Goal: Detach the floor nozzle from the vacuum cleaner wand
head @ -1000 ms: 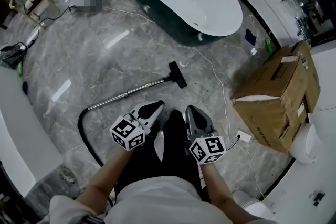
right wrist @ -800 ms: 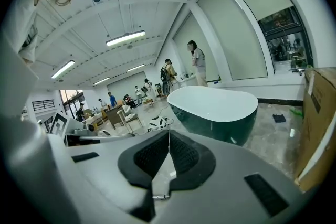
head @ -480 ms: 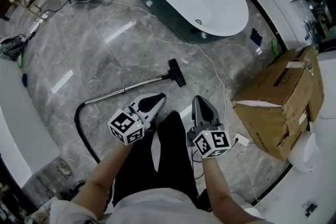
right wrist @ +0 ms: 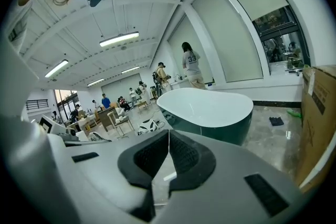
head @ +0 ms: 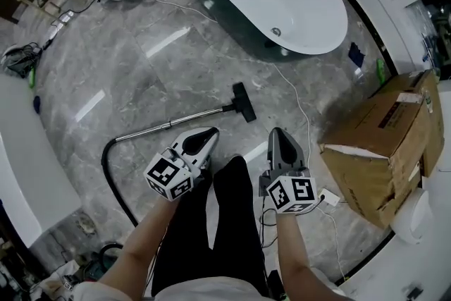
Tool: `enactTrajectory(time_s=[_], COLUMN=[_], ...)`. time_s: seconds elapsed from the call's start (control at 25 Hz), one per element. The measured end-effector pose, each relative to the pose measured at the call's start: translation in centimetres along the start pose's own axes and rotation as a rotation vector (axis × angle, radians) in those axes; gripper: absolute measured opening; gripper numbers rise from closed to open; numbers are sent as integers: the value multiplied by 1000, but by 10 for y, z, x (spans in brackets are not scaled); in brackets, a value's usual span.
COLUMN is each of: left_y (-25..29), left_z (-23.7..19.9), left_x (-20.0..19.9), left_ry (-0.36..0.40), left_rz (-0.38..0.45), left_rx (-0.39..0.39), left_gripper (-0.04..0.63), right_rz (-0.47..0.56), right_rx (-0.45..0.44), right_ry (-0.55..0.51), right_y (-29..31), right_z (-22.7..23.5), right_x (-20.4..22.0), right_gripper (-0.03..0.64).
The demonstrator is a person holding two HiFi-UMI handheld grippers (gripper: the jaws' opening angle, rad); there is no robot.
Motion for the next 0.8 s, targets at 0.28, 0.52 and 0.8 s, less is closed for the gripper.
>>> enactTrajectory(time_s=[0.28, 0.52, 0.8], left_y=[12, 31, 50], left_z=[-42, -77, -117], left_x=[22, 50, 96], left_ry=[-8, -12, -14], left_rz=[2, 4, -15], left_rx=[-43, -42, -30], left_gripper=[25, 25, 25], right_rz=[-30, -51, -63], right_rx=[-32, -34, -44], right_ry=[2, -8, -9], right_y=[25, 45, 77], right_z=[9, 31, 47], right_x=[35, 73, 124], right_gripper=[17, 17, 17])
Point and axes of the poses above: the fingertips, and each gripper's own axes: y forward along the fingers, z to its right, x out of its underside, the point moved 1 cm from there along -y, backward along the fingers, and after that the axes turned 9 degrees about -y, right-handed, at the moved point
